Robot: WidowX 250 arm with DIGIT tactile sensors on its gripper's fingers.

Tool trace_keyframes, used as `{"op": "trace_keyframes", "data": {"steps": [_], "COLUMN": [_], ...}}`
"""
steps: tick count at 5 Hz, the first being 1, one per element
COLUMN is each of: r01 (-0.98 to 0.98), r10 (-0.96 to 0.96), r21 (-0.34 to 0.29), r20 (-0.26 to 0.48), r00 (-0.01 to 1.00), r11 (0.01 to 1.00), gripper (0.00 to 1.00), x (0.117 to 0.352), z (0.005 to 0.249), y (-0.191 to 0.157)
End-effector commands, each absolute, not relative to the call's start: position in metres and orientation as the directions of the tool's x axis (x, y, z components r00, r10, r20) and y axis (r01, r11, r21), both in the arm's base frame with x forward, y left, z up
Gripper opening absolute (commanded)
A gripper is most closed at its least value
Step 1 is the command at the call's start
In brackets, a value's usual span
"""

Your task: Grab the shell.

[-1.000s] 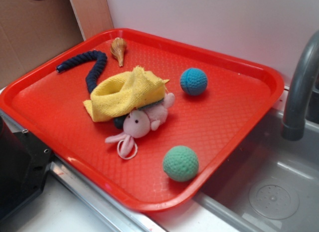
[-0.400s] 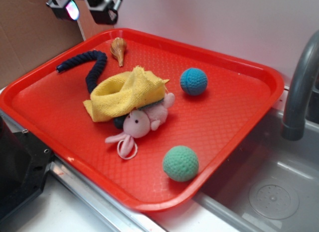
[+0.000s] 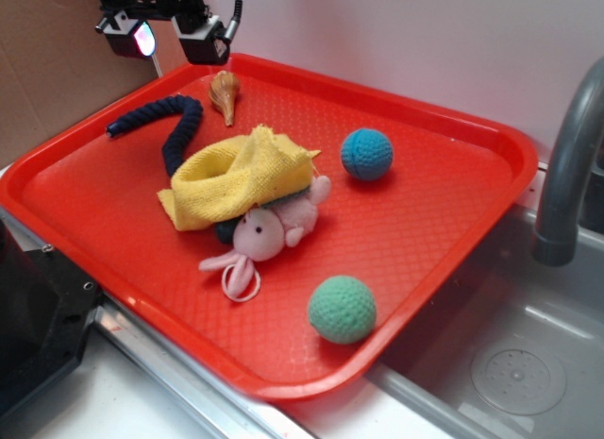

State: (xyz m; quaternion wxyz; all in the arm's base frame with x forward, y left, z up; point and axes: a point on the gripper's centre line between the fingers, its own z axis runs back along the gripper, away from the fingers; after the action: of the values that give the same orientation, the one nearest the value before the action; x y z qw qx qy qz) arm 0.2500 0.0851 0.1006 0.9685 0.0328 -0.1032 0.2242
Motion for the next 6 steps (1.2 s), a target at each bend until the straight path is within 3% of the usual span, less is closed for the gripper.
{"op": "trace_keyframes", "data": {"steps": [1,2,3,5,6], "r01": [-0.563,-0.635,-0.628,-0.564,-0.534], "r10": [0.533,0.585,0.571,0.516,0.492], "r21": [0.035,0.048,0.052,0.062,0.049], "r20": [0.276,0.341,0.363,0.330,0.327], "r00": [0.800,0.736,0.736,0.790,0.807], "r11": [0.826,0.771,0.777,0.824,0.844], "gripper": [1.00,1.00,1.00,1.00,1.00], "x": [0.264,0.280,0.297,0.318,0.316], "z": [0.086,0.074,0.061,0.045,0.045], "y": [0.118,0.127,0.126,0.121,0.115]}}
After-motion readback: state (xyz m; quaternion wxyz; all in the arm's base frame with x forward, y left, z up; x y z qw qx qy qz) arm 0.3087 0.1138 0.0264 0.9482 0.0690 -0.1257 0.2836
